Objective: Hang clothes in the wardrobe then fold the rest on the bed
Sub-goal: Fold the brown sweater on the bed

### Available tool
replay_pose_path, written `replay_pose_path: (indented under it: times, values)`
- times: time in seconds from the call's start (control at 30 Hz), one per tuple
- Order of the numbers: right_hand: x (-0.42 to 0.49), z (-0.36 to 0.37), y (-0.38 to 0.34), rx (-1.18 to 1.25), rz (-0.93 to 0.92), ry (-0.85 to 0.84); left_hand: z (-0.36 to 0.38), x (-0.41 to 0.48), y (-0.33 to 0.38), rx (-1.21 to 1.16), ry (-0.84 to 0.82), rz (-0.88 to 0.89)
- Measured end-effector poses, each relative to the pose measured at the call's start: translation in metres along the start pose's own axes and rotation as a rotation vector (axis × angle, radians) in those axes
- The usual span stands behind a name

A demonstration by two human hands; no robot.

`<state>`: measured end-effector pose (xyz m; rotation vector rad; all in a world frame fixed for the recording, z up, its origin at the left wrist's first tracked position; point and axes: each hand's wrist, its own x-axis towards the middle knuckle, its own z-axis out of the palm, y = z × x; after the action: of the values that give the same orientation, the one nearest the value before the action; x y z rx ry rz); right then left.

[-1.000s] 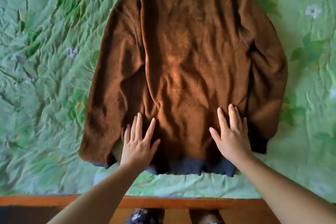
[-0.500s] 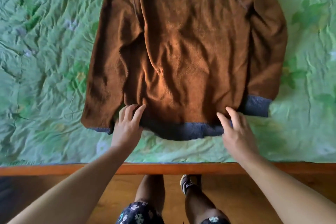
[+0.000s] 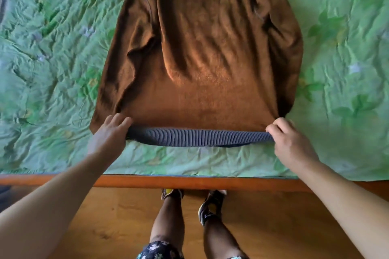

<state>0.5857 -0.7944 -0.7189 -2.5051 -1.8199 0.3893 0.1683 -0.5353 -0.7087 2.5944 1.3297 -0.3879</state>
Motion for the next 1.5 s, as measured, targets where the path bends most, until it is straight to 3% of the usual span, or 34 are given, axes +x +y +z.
replay_pose_path:
  times: [0.13, 0.27, 0.33, 0.43, 0.5, 0.67, 0.73, 1.0, 1.13, 1.27, 1.37, 1.5]
  values:
    - [0.004, 0.012, -0.019, -0.162, 0.001, -0.426, 0.021, 0.001, 0.017, 0.047, -0.299, -0.017]
    - [0.035, 0.001, -0.056, -0.102, 0.044, -0.376, 0.03, 0.016, 0.031, 0.142, -0.464, -0.101]
    - [0.052, -0.003, -0.081, 0.027, -0.014, -0.343, 0.023, 0.023, 0.035, 0.054, -0.414, -0.135]
    - [0.078, -0.006, -0.119, 0.164, -0.037, -0.393, 0.01, 0.031, 0.029, -0.125, -0.039, -0.215]
    - [0.099, -0.005, -0.14, 0.175, -0.035, -0.423, 0.006, 0.041, 0.017, -0.214, 0.108, -0.345]
    - [0.155, -0.006, -0.197, 0.166, -0.084, -0.444, 0.001, 0.072, -0.026, -0.46, -0.014, -0.726]
    - [0.179, -0.005, -0.221, 0.164, -0.111, -0.429, 0.007, 0.079, -0.044, -0.541, -0.045, -0.784]
    - [0.287, -0.003, -0.328, -0.091, -0.344, -0.112, 0.034, 0.077, -0.117, -0.702, -0.041, -0.664]
    - [0.339, 0.005, -0.38, -0.333, -0.495, -0.205, 0.037, 0.086, -0.14, -0.718, -0.22, -0.616]
    - [0.364, 0.02, -0.415, -0.499, -0.524, -0.375, 0.034, 0.086, -0.139, -0.833, -0.236, -0.551]
    - [0.369, 0.023, -0.421, -0.454, -0.444, -0.429, 0.03, 0.075, -0.129, -0.969, -0.215, -0.463]
    - [0.368, 0.009, -0.407, -0.214, -0.328, -0.369, 0.017, 0.06, -0.107, -1.092, -0.11, -0.378]
